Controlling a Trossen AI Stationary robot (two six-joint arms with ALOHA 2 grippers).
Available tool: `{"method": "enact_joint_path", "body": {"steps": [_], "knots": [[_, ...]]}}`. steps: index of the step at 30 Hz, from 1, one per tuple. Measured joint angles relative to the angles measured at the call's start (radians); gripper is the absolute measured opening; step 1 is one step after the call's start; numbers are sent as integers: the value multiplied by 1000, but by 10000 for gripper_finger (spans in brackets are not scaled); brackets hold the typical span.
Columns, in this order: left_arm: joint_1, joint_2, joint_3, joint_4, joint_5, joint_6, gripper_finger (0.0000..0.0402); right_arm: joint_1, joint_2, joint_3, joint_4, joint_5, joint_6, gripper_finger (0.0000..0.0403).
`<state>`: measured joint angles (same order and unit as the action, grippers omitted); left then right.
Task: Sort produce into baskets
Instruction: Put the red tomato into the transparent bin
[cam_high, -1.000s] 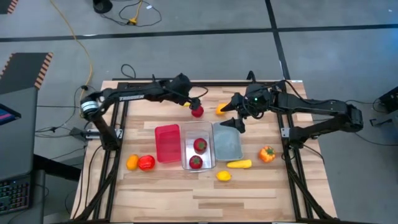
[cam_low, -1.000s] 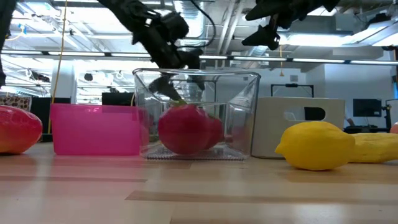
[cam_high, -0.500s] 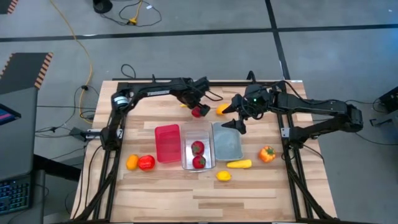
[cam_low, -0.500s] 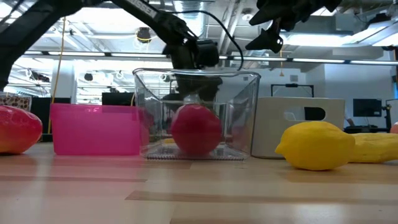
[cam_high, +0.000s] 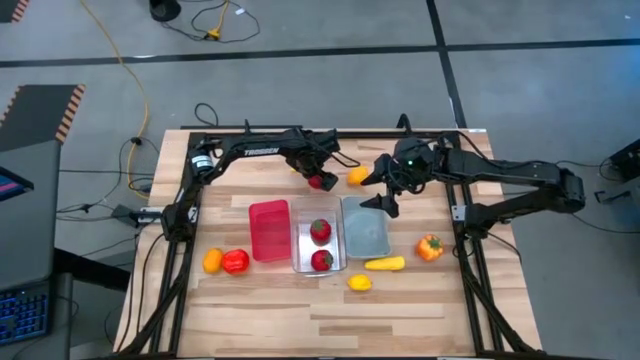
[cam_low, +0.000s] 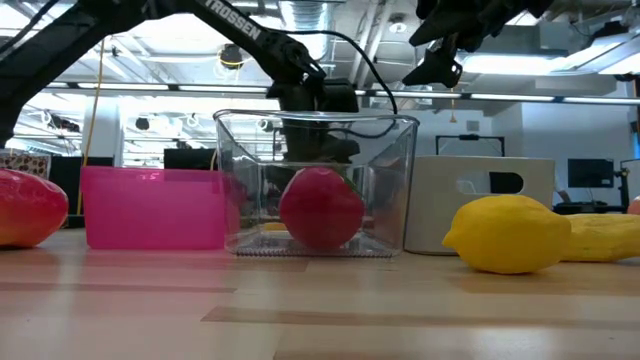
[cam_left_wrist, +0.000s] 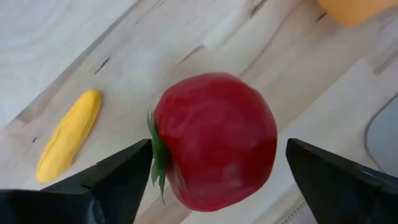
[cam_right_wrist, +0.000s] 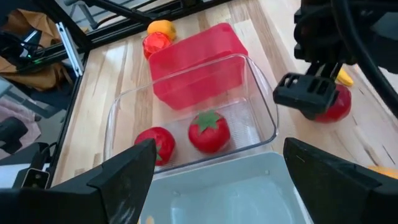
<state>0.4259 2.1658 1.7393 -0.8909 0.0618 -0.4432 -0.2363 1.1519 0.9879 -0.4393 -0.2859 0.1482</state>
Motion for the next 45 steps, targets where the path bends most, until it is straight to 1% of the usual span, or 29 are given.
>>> {"method": "enact_joint_path", "body": {"steps": [8,10,12,16,20,22,25,29,32,37,43,45], "knots": [[-4,0,0,3,5,16,258,0,-102,0,-6,0,0,377],[-4,0,12,-2,5,28,240,0,-132,0,-17,0,0,377],[-4,-2,33,-2,5,53,231,0,-160,0,-51,5,-1,377],[-3,-7,115,-46,5,101,230,0,-212,0,-151,83,-3,377],[-11,-17,258,-159,-6,161,232,0,-254,0,-245,174,-3,377],[-25,-17,336,-244,-10,189,233,0,-269,0,-270,205,-2,377],[-67,-17,434,-319,-32,222,233,0,-283,0,-293,232,-1,377],[-146,-17,539,-443,-49,245,233,0,-283,0,-296,233,-1,377],[-217,-17,570,-519,-51,268,233,0,-281,0,-296,233,-1,377],[-344,-17,573,-613,-42,268,234,0,-281,0,-304,234,-1,377],[-466,-17,573,-633,-54,279,234,0,-281,0,-313,235,-1,377],[-490,-17,573,-633,-82,277,234,0,-281,0,-313,235,-1,377]]}}
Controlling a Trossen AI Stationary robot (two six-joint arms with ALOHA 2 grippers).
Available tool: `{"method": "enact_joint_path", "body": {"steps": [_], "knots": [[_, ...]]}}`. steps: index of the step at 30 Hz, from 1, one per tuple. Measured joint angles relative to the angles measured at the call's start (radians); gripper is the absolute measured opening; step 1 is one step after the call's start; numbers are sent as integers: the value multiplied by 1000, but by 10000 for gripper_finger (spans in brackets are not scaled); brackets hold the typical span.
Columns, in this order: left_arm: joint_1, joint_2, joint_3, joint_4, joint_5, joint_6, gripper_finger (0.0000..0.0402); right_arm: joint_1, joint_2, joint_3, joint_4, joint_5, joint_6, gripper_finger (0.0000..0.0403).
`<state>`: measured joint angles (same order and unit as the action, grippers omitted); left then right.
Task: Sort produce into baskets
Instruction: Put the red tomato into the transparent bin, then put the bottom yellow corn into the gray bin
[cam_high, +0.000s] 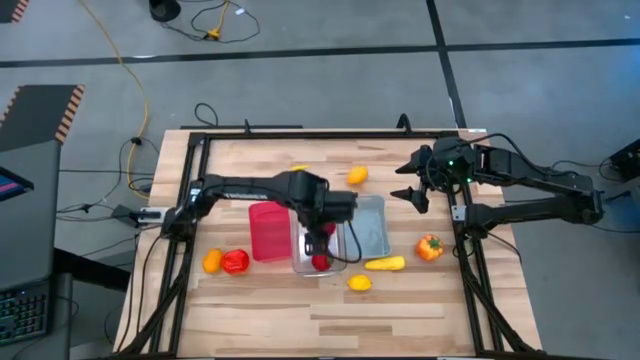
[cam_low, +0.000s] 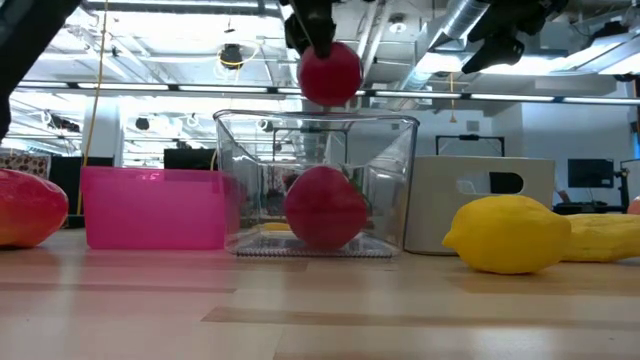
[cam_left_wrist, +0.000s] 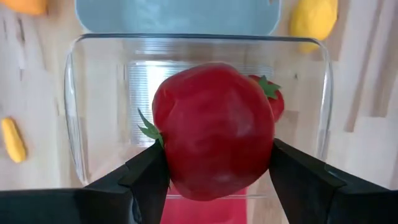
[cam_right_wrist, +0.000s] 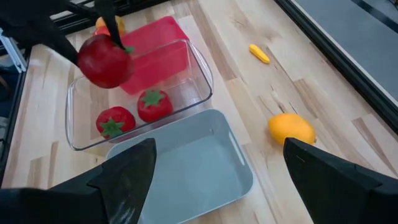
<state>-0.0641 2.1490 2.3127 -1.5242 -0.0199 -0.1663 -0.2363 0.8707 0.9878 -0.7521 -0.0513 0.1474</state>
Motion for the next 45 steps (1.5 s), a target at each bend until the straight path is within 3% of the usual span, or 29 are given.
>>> {"method": "enact_joint_path", "body": {"steps": [4,10,23,31,37,45], "knots": [[-18,1,0,0,-70,-51,234,0,0,0,0,0,1,377],[-18,1,0,-7,-67,-64,238,0,0,0,0,0,1,377],[-14,2,0,-47,-72,-52,350,0,-2,0,-147,-2,4,377],[6,2,0,-47,-80,-6,363,16,-10,-1,-214,-2,39,377],[20,2,0,-47,-119,43,364,104,-7,-1,-220,-3,49,377],[38,2,0,-44,-129,96,364,318,39,0,-239,-6,197,377]]}}
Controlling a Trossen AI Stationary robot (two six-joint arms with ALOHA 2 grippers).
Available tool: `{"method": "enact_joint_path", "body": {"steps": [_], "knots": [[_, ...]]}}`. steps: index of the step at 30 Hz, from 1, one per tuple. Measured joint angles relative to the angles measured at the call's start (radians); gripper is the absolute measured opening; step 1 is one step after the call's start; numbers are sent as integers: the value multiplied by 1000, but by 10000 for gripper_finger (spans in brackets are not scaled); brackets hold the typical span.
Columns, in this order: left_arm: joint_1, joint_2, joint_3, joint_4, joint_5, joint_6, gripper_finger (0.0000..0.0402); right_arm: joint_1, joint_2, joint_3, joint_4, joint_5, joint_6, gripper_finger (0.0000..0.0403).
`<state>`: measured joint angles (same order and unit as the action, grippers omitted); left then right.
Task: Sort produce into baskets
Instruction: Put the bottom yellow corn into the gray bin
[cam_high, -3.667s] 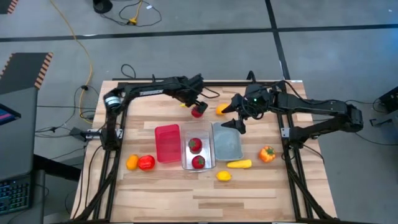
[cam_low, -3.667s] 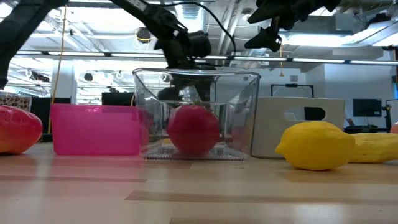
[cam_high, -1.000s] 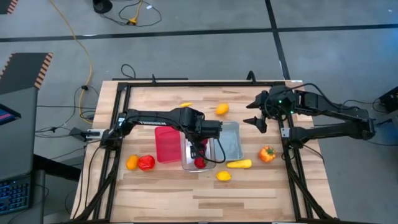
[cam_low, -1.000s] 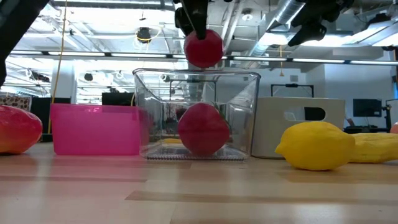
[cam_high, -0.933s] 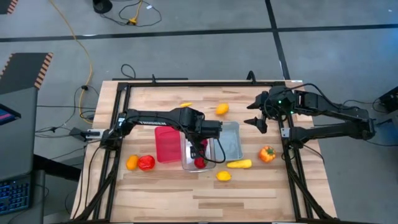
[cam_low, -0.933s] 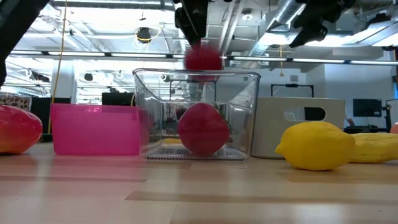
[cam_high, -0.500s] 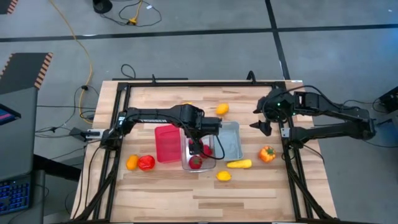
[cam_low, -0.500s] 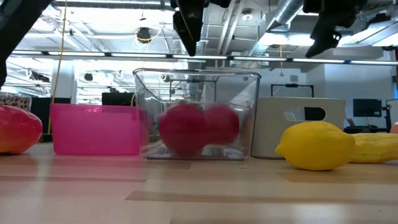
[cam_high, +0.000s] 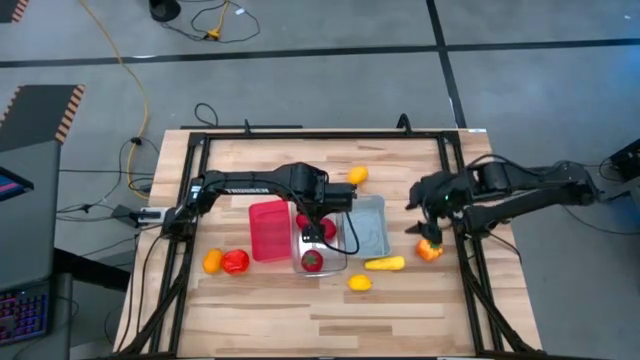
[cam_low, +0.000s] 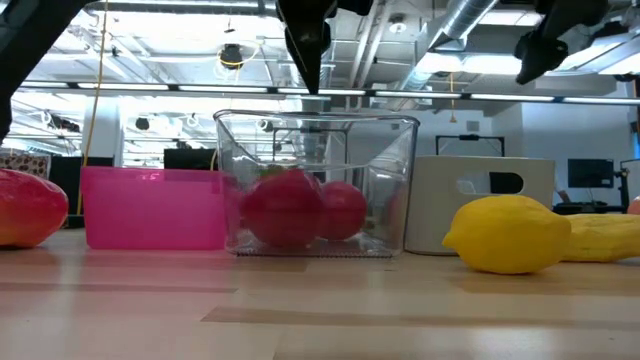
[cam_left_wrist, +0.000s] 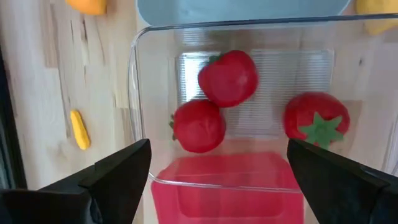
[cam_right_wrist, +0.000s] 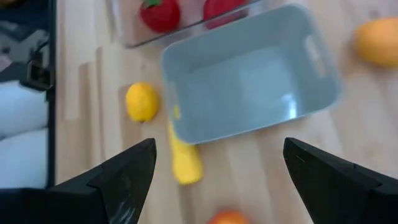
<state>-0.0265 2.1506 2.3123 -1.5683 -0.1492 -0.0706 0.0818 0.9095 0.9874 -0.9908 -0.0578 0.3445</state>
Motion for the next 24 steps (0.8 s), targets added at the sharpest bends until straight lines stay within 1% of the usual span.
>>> {"method": "enact_joint_path", "body": {"steps": [8,14,19,24], "knots": [[5,0,0,37,-21,10,364,238,136,-27,5,16,113,377],[3,0,0,61,-21,8,364,376,250,-66,10,145,243,377],[2,0,0,64,-20,6,364,449,349,-79,39,215,304,377],[1,0,0,68,-15,-2,364,487,473,-79,45,261,310,377]]}}
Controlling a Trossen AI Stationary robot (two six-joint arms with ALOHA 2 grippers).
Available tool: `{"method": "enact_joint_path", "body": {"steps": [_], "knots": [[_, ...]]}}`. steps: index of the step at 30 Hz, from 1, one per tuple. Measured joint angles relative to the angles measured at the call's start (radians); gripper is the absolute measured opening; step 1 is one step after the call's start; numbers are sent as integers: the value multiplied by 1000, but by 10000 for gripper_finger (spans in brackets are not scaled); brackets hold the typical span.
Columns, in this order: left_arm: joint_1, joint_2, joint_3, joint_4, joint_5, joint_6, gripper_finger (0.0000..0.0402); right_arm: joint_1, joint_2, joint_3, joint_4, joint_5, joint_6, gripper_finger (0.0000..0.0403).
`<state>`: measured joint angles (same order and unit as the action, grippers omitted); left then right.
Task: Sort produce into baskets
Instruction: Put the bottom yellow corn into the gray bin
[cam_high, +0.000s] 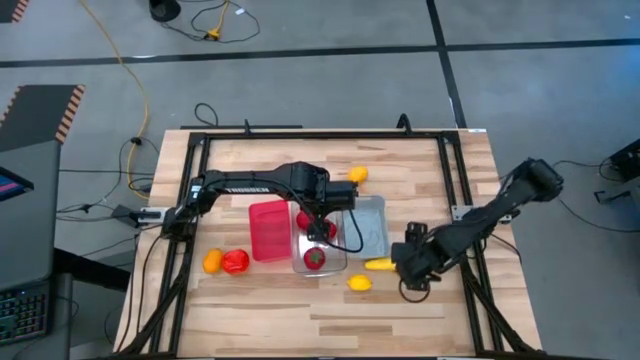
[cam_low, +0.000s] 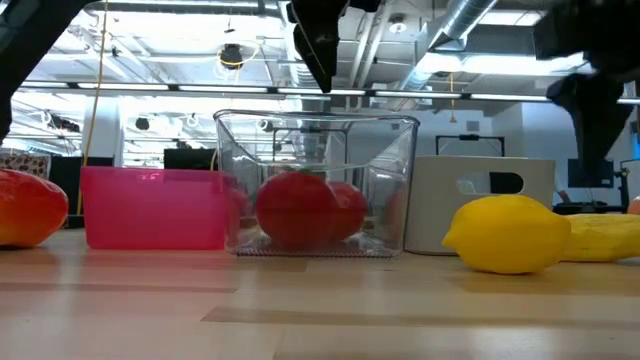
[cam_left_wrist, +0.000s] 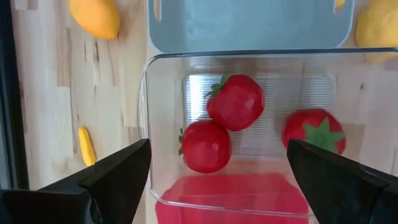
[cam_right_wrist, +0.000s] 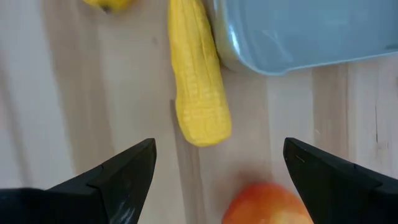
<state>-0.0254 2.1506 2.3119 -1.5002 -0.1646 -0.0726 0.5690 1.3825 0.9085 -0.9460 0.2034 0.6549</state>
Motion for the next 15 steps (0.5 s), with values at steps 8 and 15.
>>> {"method": "enact_joint_path", "body": {"steps": [8,15], "knots": [[-1,0,0,0,2,-7,364,8,164,0,33,8,0,361],[-1,0,0,0,3,-7,364,-3,233,0,56,8,1,320]]}}
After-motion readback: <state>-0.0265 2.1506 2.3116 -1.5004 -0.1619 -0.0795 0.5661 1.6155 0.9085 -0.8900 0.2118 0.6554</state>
